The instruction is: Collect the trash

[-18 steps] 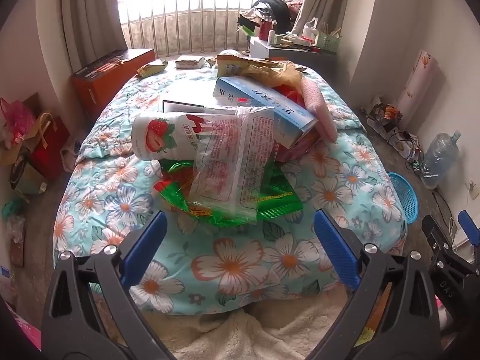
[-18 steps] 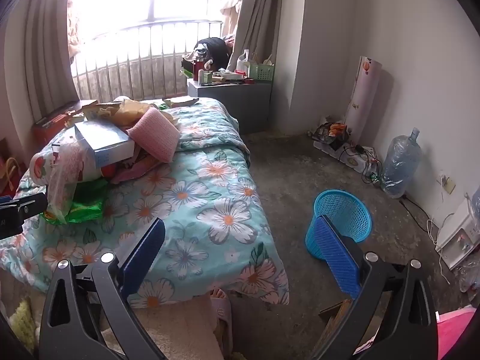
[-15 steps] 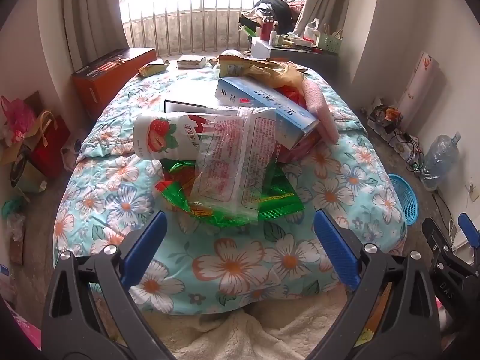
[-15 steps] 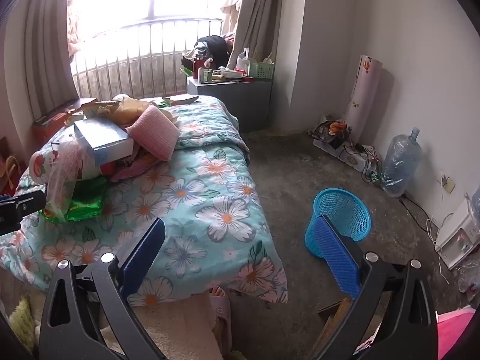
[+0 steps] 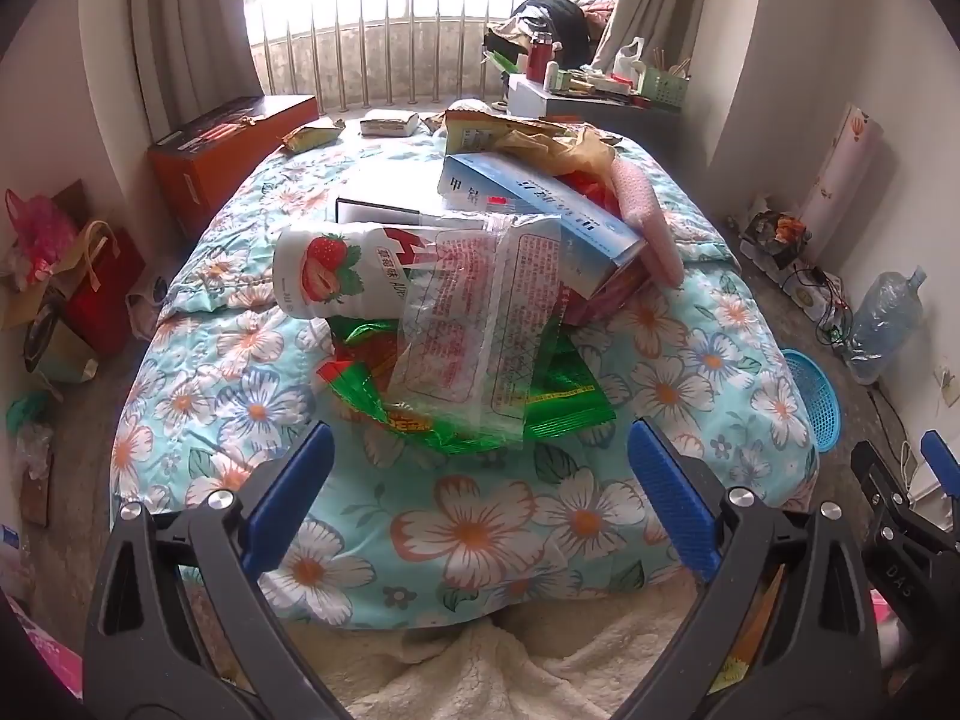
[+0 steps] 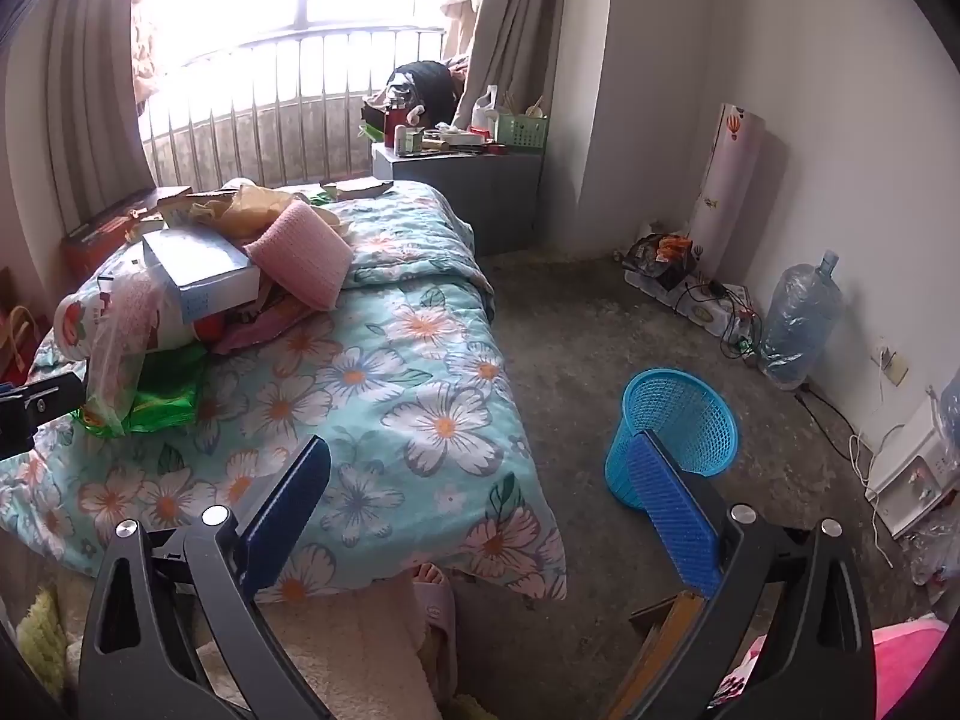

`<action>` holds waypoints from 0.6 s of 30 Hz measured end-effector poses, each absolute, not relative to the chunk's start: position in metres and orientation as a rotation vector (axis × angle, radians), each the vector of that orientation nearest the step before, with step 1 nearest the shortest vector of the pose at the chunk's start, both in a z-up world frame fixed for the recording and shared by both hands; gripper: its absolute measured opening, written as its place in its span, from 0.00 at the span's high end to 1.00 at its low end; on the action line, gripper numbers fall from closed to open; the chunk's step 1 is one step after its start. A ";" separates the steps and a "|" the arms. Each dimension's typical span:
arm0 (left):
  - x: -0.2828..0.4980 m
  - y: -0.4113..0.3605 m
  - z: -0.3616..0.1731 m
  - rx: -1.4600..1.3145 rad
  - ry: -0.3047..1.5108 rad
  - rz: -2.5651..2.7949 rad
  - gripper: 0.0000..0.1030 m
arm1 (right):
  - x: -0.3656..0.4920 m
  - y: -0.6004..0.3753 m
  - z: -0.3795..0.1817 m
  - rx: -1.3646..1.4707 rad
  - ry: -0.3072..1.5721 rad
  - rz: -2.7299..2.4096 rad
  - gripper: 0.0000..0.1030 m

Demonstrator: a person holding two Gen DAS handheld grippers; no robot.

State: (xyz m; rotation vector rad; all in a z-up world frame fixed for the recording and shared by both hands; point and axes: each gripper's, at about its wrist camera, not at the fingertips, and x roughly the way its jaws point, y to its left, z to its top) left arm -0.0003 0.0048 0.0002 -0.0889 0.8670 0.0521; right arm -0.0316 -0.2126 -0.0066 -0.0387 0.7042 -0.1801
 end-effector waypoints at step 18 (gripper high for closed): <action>0.000 0.005 0.000 -0.088 0.866 0.051 0.08 | -0.031 -0.211 -0.006 -0.055 0.716 -0.180 0.06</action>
